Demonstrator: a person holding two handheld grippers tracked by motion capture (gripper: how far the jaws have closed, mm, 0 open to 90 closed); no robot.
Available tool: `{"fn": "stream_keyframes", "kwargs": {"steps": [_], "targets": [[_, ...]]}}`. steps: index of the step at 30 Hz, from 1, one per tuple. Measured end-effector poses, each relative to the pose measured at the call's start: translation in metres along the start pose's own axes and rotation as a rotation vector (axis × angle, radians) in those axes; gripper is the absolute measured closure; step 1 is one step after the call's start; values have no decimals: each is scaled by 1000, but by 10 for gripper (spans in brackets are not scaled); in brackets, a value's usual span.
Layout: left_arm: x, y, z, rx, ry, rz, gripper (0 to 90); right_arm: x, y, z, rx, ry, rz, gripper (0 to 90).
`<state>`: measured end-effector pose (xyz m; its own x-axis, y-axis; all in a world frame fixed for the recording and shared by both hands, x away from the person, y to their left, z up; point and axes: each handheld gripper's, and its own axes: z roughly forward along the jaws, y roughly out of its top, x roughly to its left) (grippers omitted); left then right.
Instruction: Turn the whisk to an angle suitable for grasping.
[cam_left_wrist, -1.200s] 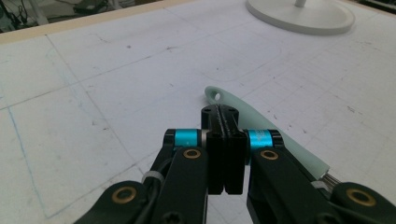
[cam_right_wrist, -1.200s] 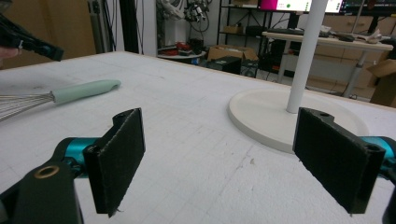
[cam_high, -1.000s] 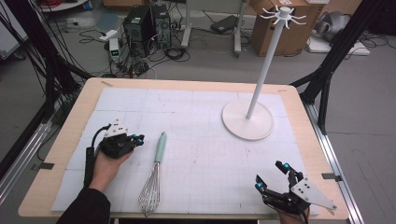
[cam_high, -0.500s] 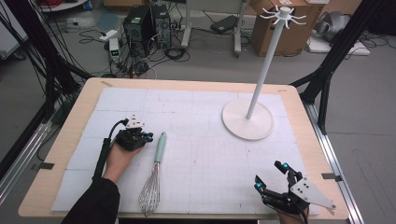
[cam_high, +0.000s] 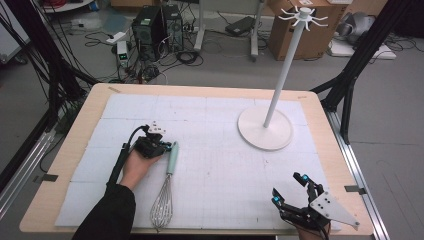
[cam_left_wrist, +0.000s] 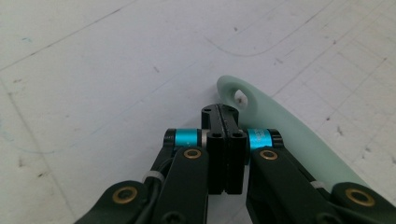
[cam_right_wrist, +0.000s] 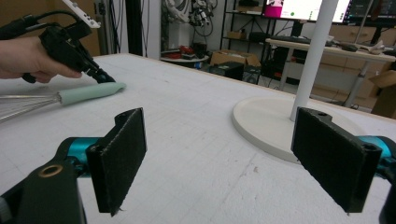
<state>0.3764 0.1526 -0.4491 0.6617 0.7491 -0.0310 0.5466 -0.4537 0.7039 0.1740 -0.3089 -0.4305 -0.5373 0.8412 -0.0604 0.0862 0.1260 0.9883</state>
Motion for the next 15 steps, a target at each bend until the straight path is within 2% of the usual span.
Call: {"fn": "stream_keyframes", "kwargs": {"steps": [5,11,15], "targets": [[-1,3,4,2,0,-5,898,0,0,0,-4,-1,-3,171],[-7,11,9,21,2,30,897,0,0,1,0,0,1,170],[-12,18,18,10,4,32,897,0,0,1,0,1,2,170]]}}
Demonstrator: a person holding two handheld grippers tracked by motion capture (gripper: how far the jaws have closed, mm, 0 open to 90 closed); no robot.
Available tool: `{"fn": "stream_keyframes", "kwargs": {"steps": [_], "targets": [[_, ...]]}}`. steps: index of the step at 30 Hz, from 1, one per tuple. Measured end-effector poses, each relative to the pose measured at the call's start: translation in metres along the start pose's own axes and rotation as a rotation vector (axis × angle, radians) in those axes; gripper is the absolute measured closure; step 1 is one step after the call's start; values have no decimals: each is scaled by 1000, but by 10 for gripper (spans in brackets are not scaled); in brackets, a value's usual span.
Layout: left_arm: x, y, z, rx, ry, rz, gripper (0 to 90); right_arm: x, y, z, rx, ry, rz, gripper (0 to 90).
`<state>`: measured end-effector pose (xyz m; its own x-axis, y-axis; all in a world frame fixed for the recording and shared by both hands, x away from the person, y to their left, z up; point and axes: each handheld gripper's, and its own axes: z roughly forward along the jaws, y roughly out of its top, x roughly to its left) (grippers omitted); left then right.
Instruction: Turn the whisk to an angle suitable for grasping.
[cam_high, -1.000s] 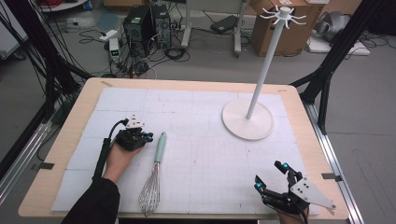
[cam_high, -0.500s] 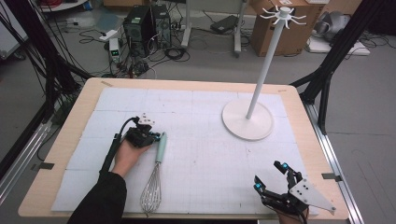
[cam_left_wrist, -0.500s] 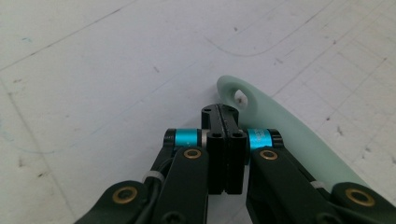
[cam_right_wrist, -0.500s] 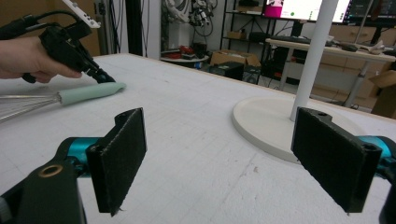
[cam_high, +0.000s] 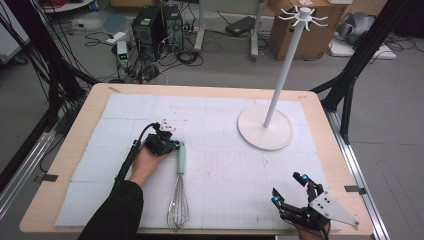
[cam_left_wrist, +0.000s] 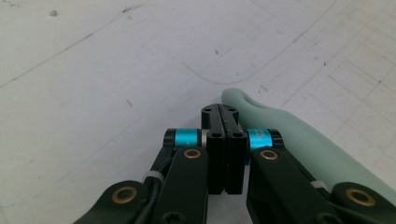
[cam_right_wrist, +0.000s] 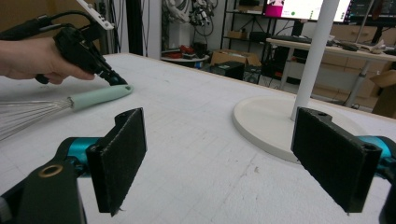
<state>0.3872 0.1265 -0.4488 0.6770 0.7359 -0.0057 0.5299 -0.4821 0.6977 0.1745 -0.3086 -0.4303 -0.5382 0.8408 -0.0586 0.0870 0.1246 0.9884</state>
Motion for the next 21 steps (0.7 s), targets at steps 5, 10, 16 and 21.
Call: {"fn": "stream_keyframes", "kwargs": {"steps": [5,10,16,21], "targets": [[-3,7,5,9,0,11,897,0,0,0,0,2,0,171],[-10,16,12,0,3,19,887,0,0,0,-1,3,1,171],[-11,17,18,-16,7,6,883,0,0,0,-1,4,-1,172],[-11,16,21,-43,13,-17,877,0,0,0,0,5,-6,172]]}}
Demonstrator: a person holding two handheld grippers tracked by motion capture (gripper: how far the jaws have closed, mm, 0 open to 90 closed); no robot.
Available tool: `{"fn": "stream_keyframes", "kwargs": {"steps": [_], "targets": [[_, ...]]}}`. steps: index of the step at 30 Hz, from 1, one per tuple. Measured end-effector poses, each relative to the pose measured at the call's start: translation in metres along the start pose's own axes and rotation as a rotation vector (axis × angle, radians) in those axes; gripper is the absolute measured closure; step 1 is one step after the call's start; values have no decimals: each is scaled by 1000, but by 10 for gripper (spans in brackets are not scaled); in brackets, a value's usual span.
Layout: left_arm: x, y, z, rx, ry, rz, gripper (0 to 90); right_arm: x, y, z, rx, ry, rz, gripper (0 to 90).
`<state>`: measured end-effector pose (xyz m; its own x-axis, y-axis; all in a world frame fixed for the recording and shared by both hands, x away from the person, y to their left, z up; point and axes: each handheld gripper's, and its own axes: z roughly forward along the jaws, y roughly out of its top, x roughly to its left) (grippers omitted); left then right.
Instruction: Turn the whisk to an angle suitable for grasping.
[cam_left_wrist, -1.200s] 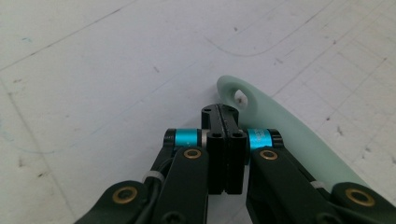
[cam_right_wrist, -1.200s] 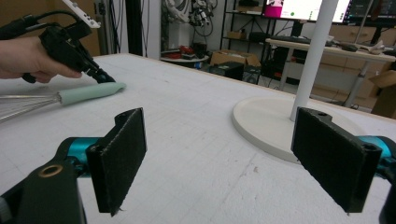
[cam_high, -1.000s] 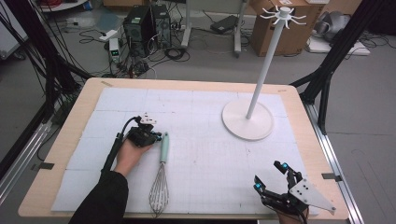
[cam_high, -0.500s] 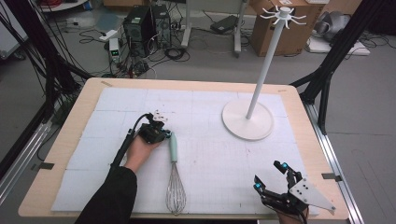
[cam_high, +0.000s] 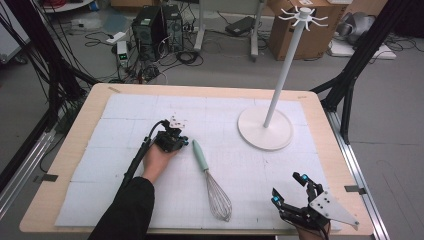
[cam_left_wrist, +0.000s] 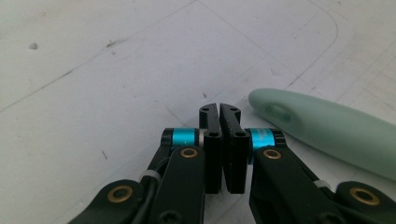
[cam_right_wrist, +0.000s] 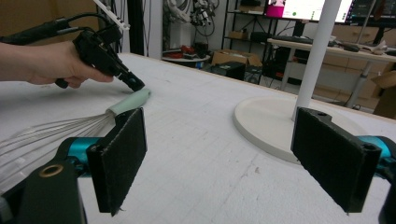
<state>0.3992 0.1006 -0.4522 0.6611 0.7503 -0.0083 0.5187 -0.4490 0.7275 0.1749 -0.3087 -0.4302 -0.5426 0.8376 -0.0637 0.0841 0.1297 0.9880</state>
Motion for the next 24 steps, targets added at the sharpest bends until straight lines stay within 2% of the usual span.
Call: {"fn": "stream_keyframes", "kwargs": {"steps": [4,12,15,17,19,20,21,24], "targets": [[-4,2,-1,-27,-3,4,870,0,0,0,0,-1,-1,173],[-8,4,-4,-49,-6,-5,871,0,0,0,0,-1,-4,173],[-21,8,-7,-87,-55,6,872,0,0,0,0,-3,-2,173],[-26,10,-8,-94,-67,13,872,0,0,1,2,1,-4,173],[-40,17,-8,-117,-118,14,872,1,0,0,4,1,0,173],[-40,17,-8,-117,-118,14,872,1,0,0,4,1,-1,173],[-52,22,-7,-112,-157,32,871,1,0,0,4,1,-2,173],[-73,30,-5,-93,-210,80,867,0,0,1,4,1,-3,173]]}}
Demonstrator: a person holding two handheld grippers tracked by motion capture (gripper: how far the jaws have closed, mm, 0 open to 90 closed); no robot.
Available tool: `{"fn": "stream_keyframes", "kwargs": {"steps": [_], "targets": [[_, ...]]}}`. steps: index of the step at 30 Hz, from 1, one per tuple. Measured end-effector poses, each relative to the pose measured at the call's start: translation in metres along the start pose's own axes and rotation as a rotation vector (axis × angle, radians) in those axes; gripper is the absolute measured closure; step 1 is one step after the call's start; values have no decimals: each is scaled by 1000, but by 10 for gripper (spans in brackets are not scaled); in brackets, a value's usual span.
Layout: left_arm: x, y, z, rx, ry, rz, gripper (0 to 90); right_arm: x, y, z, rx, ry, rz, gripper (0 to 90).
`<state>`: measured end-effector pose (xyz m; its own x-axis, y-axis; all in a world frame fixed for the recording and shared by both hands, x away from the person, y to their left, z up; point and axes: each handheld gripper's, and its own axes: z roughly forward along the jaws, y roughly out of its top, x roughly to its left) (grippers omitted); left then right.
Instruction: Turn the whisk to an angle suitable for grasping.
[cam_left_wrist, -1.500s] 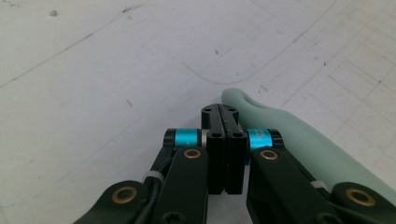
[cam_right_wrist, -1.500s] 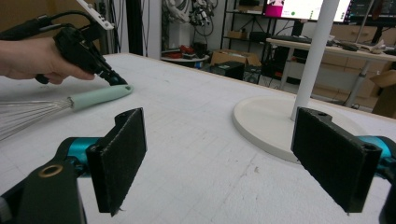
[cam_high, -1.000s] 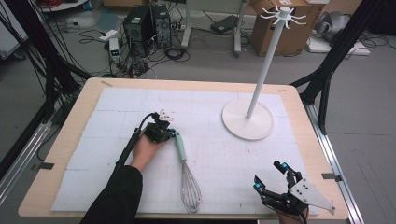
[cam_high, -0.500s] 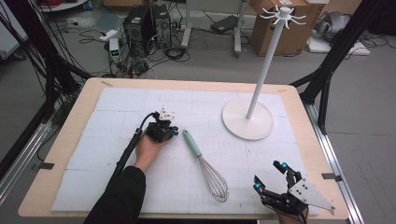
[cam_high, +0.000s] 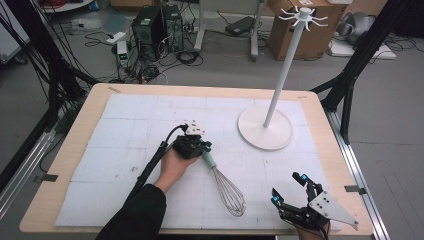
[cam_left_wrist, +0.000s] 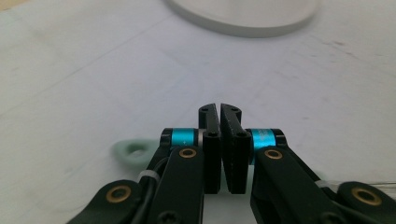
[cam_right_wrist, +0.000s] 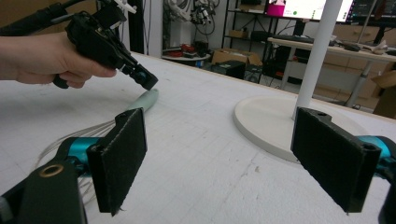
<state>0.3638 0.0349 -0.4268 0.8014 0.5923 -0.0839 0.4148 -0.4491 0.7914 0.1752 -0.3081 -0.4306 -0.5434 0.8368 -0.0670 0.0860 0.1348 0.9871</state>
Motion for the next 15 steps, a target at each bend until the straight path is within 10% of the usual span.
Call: {"fn": "stream_keyframes", "kwargs": {"steps": [7,15], "targets": [[-29,10,16,82,-50,73,844,0,0,-1,-3,-3,-3,173],[-12,5,13,134,11,67,837,-1,0,-1,-5,-1,-1,173]]}}
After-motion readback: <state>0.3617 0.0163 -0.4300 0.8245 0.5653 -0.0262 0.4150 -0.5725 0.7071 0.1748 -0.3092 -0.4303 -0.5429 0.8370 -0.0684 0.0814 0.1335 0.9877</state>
